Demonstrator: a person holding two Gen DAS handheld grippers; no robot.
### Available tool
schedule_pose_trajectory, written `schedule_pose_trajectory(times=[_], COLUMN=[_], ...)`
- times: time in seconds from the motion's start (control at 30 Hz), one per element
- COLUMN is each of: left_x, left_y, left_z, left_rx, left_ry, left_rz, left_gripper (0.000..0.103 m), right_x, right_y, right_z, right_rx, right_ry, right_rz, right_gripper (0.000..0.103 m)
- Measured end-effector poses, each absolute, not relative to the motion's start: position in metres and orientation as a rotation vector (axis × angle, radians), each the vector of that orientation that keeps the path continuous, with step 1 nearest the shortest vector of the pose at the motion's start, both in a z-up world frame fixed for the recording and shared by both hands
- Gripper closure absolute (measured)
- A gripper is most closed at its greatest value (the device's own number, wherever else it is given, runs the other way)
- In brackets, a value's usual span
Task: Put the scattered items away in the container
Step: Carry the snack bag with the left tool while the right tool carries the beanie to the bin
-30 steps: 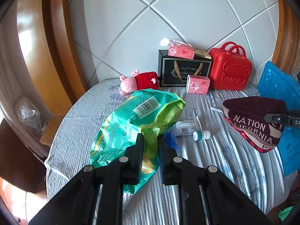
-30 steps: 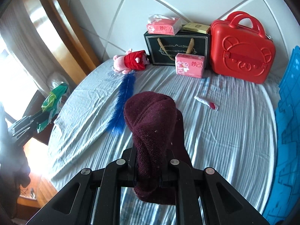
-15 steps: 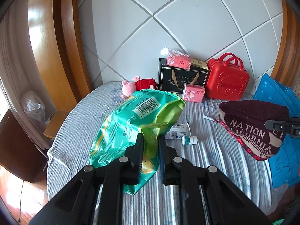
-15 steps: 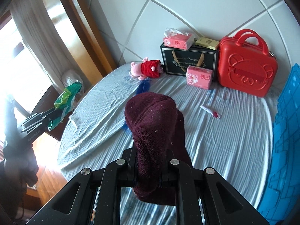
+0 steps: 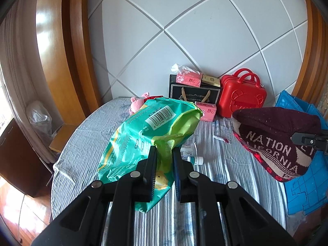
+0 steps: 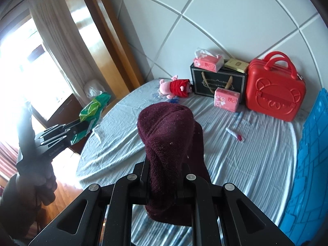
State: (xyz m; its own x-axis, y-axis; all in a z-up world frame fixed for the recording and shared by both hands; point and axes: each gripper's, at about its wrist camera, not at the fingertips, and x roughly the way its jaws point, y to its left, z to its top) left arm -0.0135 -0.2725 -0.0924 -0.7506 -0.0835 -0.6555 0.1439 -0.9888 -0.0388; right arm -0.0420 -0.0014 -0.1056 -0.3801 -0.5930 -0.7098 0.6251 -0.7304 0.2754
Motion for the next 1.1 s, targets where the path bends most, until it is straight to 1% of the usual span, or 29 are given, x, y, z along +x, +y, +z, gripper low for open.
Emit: schedule_pose_trajectory(times=[0.6, 0.9, 1.1], left_x=[-0.014, -0.024, -0.03], left_y=[-0.216, -0.184, -0.155], left_z=[-0.041, -0.02, -0.007], left_rx=[0.96, 0.929, 0.922], left_ry=[0.092, 0.076, 0.033], left_rz=[-2.875, -2.901, -2.932], left_gripper=[0.089, 0.089, 0.089], right_x=[-0.019, -0.02, -0.022], right_y=[0.051, 0.085, 0.11], right_z=[-0.051, -0.036, -0.031], right_rx=[0.946, 0.907, 0.899], right_ry=[-0.011, -0.032, -0.04], right_rz=[-2.101, -2.112, -2.124], right_gripper=[0.089, 0.089, 0.089])
